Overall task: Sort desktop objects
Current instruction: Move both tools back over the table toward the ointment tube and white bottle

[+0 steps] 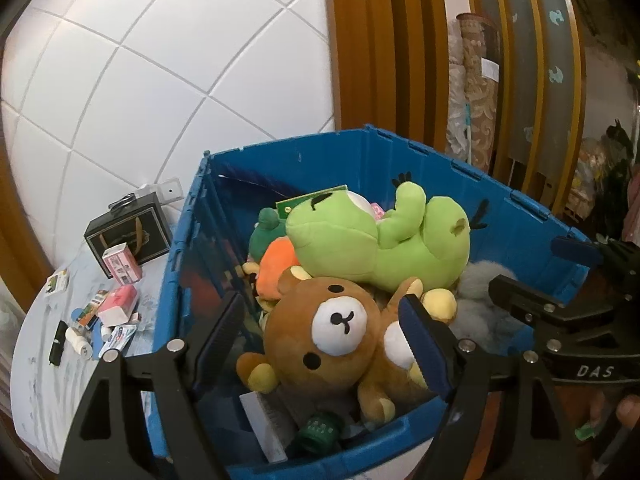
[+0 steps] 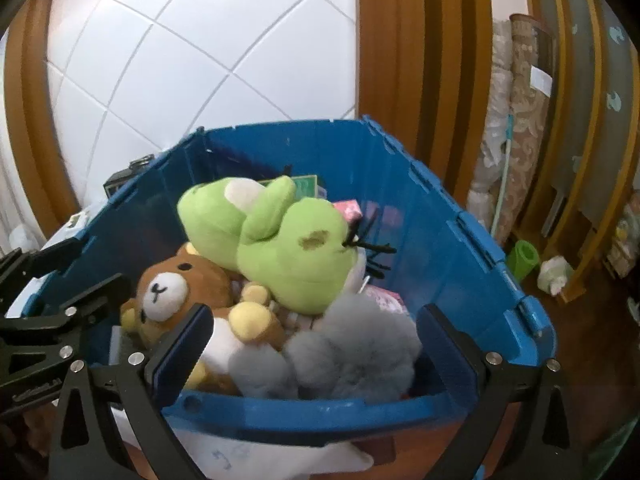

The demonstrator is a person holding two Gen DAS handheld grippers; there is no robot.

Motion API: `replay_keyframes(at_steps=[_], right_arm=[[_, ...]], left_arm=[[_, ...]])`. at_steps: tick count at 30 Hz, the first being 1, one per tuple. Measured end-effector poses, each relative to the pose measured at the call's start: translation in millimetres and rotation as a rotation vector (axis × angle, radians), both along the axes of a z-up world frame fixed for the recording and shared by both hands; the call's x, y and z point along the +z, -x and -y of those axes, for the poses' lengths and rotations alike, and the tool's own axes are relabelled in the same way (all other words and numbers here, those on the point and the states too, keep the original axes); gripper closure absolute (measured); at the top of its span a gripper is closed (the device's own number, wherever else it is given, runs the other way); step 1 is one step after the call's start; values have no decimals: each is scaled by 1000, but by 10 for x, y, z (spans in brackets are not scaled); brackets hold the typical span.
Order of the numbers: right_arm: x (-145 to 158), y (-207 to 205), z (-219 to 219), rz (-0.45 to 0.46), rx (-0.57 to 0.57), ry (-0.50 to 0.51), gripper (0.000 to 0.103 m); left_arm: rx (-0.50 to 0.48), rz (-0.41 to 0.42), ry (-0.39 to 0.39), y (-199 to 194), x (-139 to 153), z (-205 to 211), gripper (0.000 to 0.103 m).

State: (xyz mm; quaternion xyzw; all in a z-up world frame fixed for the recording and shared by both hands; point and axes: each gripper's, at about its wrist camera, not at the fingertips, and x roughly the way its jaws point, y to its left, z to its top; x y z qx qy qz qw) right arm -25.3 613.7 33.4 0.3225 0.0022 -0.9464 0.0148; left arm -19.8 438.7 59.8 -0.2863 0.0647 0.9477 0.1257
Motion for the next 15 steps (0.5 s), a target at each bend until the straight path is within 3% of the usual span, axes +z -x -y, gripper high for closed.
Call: replay_keyframes(at_steps=[8,15], right_arm=[[185,-142,168,-59,40,7,0],[318,-180,577,-93,89,5,0]], left_arm=[[32,-55,-46,-189,159,294,24],[100,-98,-83,-260,246,824,24]])
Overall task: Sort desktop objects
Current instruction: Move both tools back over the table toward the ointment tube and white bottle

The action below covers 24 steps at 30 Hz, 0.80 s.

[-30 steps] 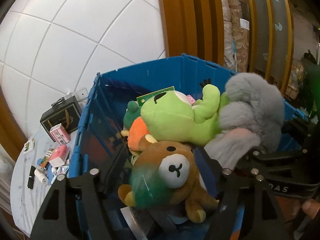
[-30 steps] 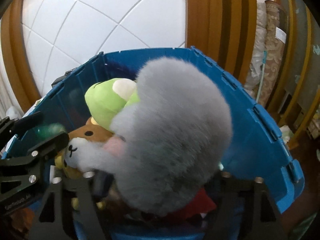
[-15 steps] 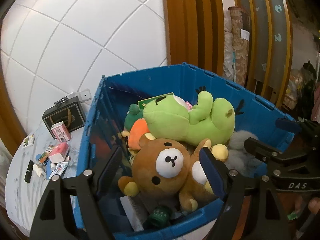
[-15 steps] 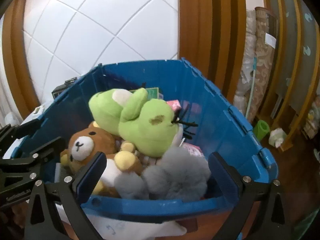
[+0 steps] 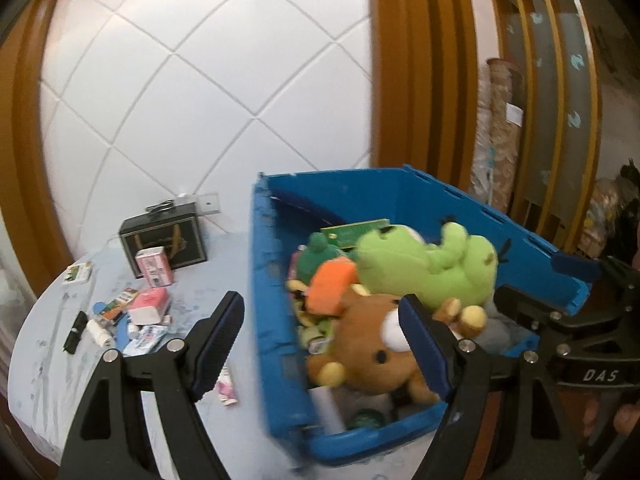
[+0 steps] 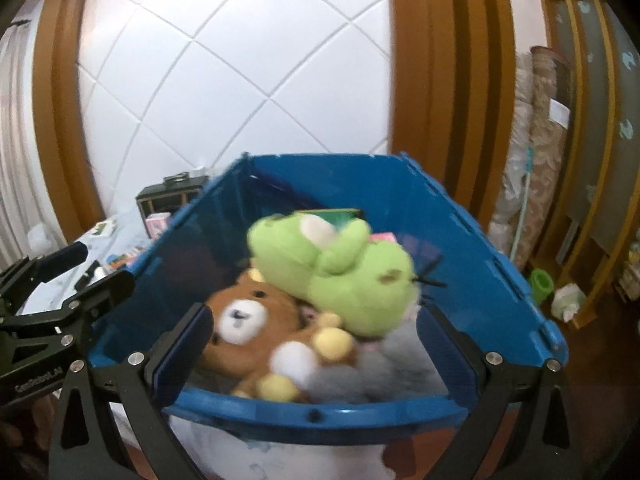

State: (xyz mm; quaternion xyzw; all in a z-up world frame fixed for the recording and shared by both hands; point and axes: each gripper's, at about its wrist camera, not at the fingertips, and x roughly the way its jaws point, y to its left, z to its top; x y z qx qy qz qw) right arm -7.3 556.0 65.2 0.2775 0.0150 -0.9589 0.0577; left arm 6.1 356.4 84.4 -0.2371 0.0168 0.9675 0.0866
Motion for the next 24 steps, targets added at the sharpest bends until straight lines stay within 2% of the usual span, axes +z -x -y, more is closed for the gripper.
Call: replay_keyframes(at_steps=[5,13,20,24], right_arm=[[131,-45,541,-39,50,1,0],[171,-43,1756,-49,136,6,0],[-83,91,2814,-6,168,56,0],[-414,296,3180,80,161,56,0]], left_arm=[[67,12,-30,2,-52,613,24],[180,56,-34,13,-259,1994,24],[278,152,-12,120,-613,3148,24],[338,241,-17,286,-938,3656,24]])
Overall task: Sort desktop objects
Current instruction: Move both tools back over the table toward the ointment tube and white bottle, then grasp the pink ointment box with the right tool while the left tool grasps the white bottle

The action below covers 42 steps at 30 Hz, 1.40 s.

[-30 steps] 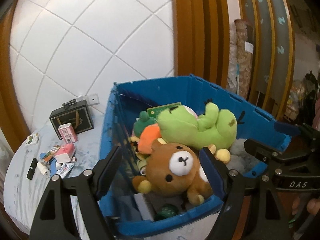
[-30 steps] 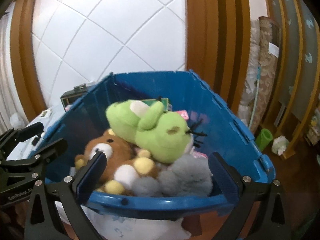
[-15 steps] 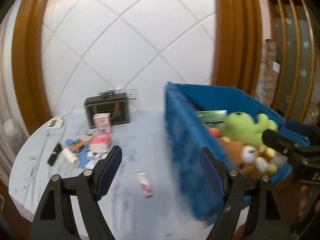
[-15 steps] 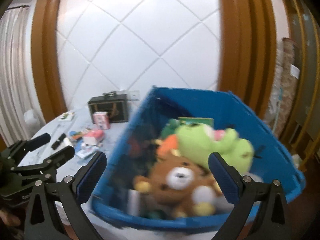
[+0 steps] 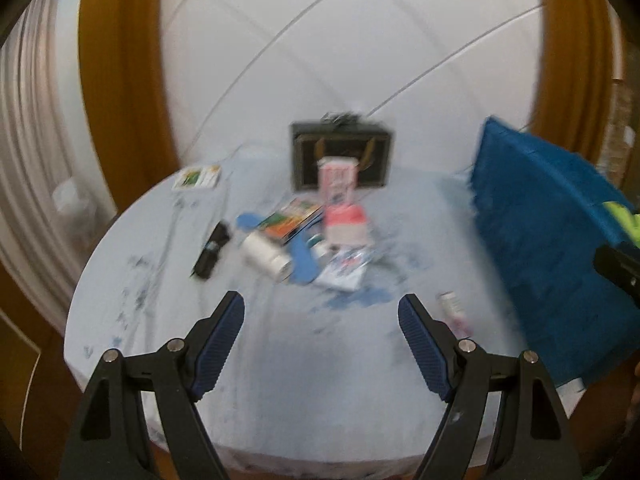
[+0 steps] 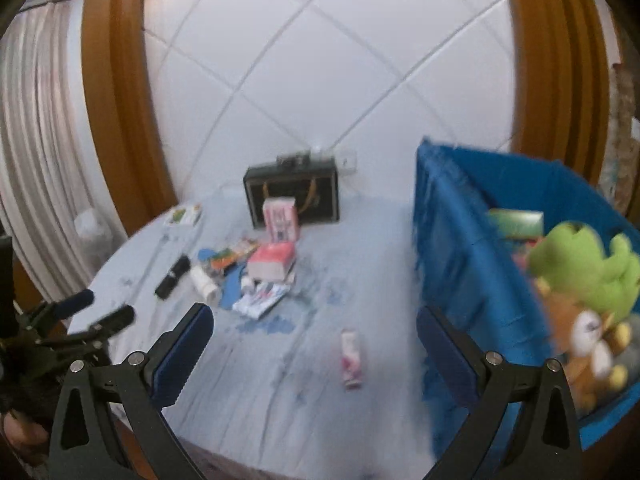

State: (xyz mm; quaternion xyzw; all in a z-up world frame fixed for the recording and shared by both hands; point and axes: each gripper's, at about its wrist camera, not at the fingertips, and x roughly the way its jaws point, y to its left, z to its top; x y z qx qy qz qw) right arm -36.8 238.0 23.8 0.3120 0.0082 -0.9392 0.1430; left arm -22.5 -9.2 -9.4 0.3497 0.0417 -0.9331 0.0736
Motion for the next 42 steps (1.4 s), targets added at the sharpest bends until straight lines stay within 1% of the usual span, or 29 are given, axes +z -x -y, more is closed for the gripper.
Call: replay_keyframes(at_steps=[2,4,7,12,15,19,23,26,29,31,33,35,37,39,40,42], right_arm=[[-232,160,116,59,-22,-18,0],[-417,287,156,105,-41,-24,0],[-776,547,193,184,-67,-48,0],[-1472,1056,148,331,-100,-84,0],[-1830,1300,60,417,-116,-75,0],[-2176,1624,-72,495,-127,-61,0],[-2339,1816,-157,543,-132,-72,0],[-2418,1883,-219,577,-141,-67,0],[-2498,1918,-251,601,-148,-73,0],[-2526,1908,-261,610,-154,-67,0],[-2528,1891,-256,614,-157,-61,0],[-2536,1877,-224,621,-156,-58,0],[-2558,1888,-182,627,-150,-58,0],[-2601,1903,-126,635,-142,-60,0],[-2630,1916,-100,639,-144,-59,0],[-2668,1938,-77,647,-152,-60,0]], left_arm=[[23,39,-10,107,-169,205,24],[57,80,-21,215,-350,410,24],[118,148,-44,413,-642,745,24],[209,233,-103,748,-1008,1199,24],[249,277,-128,1086,-1174,1383,24],[280,307,-189,1600,-1340,1515,24],[288,332,-210,2123,-1494,1571,24],[277,352,-213,2530,-1631,1564,24],[259,384,-184,2840,-1780,1522,24],[232,431,-168,3023,-1942,1494,24],[202,471,-151,3096,-2079,1473,28],[154,473,-149,3059,-2135,1448,45],[110,471,-82,2960,-2154,1397,47],[64,463,-30,2850,-2150,1366,47],[45,466,-7,2793,-2144,1339,47],[1,467,13,2689,-2140,1316,47]])
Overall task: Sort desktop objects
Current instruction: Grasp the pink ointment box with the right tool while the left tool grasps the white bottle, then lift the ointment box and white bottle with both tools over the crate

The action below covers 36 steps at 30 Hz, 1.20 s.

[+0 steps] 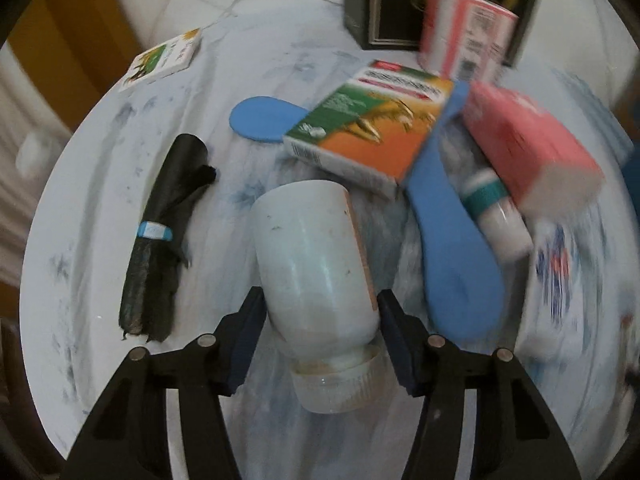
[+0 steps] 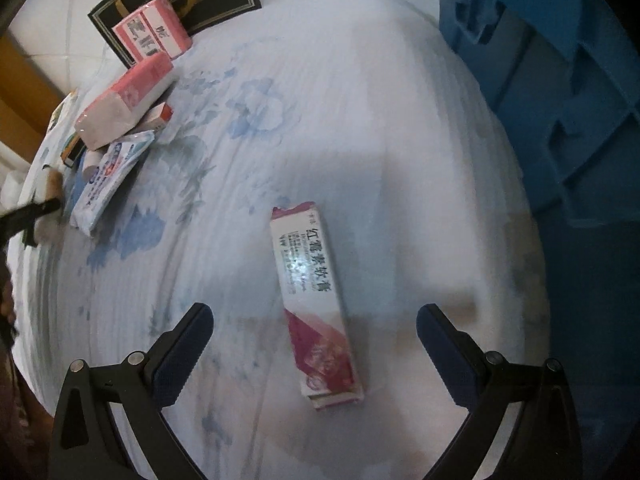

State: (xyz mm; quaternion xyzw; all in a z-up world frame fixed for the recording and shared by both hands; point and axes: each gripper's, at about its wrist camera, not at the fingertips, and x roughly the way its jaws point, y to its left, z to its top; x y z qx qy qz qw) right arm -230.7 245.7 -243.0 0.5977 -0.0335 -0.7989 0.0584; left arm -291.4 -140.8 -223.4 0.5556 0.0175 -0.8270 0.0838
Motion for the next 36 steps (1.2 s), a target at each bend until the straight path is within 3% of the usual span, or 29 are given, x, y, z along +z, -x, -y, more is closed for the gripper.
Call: replay_keyframes(at_steps=[4,5,7,12,20,36], right_arm=[[-42,47,72,10,-11,-51,1],[-49,57,81,14,-18,-62,5],[-57,65,93,17,-26,-78,37],[-63,59,138,18,-34,-126,75],[289,-127,223,-61,-58,-78,75],[1747,-937,504,-409,-105,-48,75]], left_arm=[[-39,-1,2,-152,20,20,47],[-41,-1,1,-179,25,33,47],[-54,-11,-5,-262,48,37,47],[-79,-20,-12,-418,95,35,47],[-144,-113,-11,-716,460,-115,48],[-395,-435,-57,-1247,1642,-677,50]])
